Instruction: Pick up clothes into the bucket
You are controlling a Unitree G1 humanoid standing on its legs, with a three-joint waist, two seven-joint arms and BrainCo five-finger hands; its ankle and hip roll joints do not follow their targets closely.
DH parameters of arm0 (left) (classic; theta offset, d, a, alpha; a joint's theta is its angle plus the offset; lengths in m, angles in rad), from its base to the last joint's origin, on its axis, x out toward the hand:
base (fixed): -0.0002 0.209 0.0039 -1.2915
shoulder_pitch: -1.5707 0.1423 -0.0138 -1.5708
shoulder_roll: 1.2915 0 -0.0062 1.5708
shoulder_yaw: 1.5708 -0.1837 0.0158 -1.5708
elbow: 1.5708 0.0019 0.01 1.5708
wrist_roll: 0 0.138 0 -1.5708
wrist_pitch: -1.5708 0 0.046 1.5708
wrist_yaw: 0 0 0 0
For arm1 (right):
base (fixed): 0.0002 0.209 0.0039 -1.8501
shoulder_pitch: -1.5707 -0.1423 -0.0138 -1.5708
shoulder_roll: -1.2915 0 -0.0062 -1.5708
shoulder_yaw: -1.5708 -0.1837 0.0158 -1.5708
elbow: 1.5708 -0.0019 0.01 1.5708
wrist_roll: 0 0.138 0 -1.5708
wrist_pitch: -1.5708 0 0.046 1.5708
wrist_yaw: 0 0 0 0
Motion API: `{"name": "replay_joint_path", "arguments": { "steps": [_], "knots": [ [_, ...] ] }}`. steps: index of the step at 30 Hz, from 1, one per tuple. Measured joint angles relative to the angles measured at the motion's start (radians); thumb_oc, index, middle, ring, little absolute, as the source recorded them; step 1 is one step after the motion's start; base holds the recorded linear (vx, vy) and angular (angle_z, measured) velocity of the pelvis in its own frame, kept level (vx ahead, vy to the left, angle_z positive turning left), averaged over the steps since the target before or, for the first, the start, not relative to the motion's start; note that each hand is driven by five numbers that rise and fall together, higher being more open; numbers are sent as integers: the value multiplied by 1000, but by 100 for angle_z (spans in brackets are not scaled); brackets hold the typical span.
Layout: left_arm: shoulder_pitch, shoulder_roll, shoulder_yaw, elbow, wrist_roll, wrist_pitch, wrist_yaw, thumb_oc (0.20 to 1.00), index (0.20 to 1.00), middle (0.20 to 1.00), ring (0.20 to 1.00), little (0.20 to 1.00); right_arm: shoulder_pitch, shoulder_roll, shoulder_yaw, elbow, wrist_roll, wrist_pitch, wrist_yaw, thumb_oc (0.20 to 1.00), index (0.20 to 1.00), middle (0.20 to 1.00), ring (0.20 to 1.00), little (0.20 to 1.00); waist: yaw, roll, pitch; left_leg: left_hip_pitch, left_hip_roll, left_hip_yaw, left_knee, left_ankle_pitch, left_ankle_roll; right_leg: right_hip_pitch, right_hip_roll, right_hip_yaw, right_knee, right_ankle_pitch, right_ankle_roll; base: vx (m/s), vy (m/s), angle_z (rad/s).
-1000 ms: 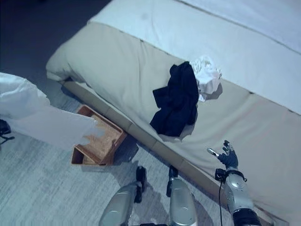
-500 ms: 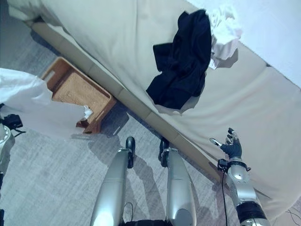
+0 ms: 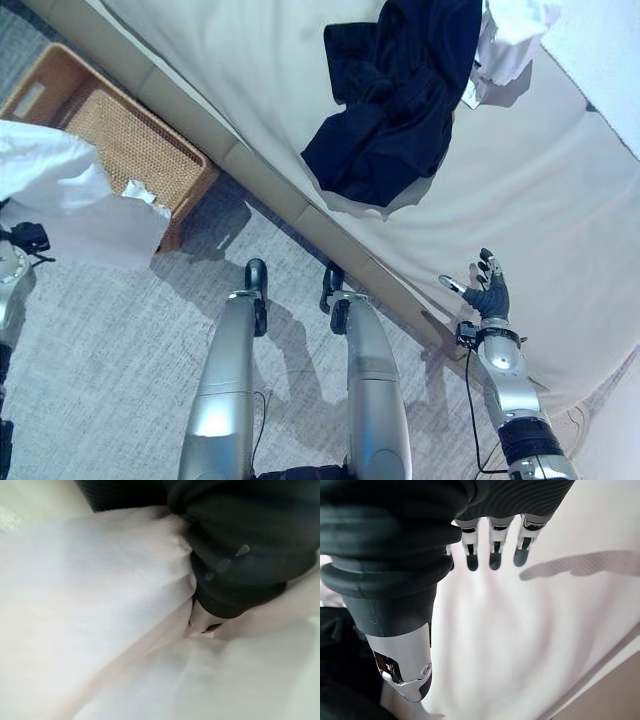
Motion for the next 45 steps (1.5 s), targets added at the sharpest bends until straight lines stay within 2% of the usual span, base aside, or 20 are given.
{"name": "replay_joint_path", "arguments": {
  "steps": [8, 13, 15, 19, 29, 37, 45],
  "knots": [
    [-35, 58, 0, 4, 1, 0, 61, 200, 200, 200, 200, 200, -1, 6, 8, 6, 0, -20, -9, 1000, 1000, 1000, 1000, 1000, -16, -3, -2, 5, 7, 4, -24, 0, 1, 8, 10, 1, -38, 20, 9, 5, 3, -3],
    [-53, 65, 4, 29, 2, -3, 126, 200, 200, 200, 200, 200, 2, 14, 50, 7, 0, -29, -10, 1000, 1000, 1000, 1000, 1000, -16, -5, -3, 47, 15, 8, -60, 3, 6, 52, 19, 2, -84, 33, 11, 1, -2, -3],
    [-56, 98, 5, 29, 25, -3, 154, 200, 200, 200, 200, 200, 2, 14, 54, 7, 0, -43, -11, 1000, 1000, 1000, 1000, 1000, -16, -11, -7, 53, 16, 10, -80, 7, 10, 57, 23, 3, -104, 39, 12, 0, 0, 0],
    [-72, 113, 14, 29, 44, -4, 214, 200, 200, 200, 200, 200, 2, 16, 73, 21, 0, -47, -17, 1000, 1000, 1000, 1000, 1000, -16, -11, -7, 73, 19, 13, -95, 9, 10, 78, 26, 4, -125, 47, 13, 0, 0, 0],
    [-111, 144, 2, 37, 120, -6, 228, 200, 200, 200, 200, 200, 0, 16, 91, 24, 8, -60, -17, 1000, 1000, 1000, 1000, 1000, -16, -12, -7, 106, 18, 18, -128, 13, 12, 111, 27, 5, -153, 55, 14, -1, -3, 0],
    [-113, 158, 1, 20, 199, -22, 289, 200, 200, 200, 200, 200, 0, 17, 116, 44, 8, -79, -17, 1000, 1000, 1000, 1000, 1000, -17, -17, -11, 125, 16, 13, -182, 41, 6, 128, 29, -4, -206, 79, 14, -1, -28, 3],
    [-169, 243, -61, 25, 229, -36, 288, 200, 200, 200, 200, 200, -7, 21, 143, 72, 9, -80, -17, 1000, 1000, 1000, 1000, 1000, -13, -19, -12, 185, 7, 12, -306, 102, -5, 181, 27, -11, -305, 122, 19, 2, -7, 4]
  ]
}}
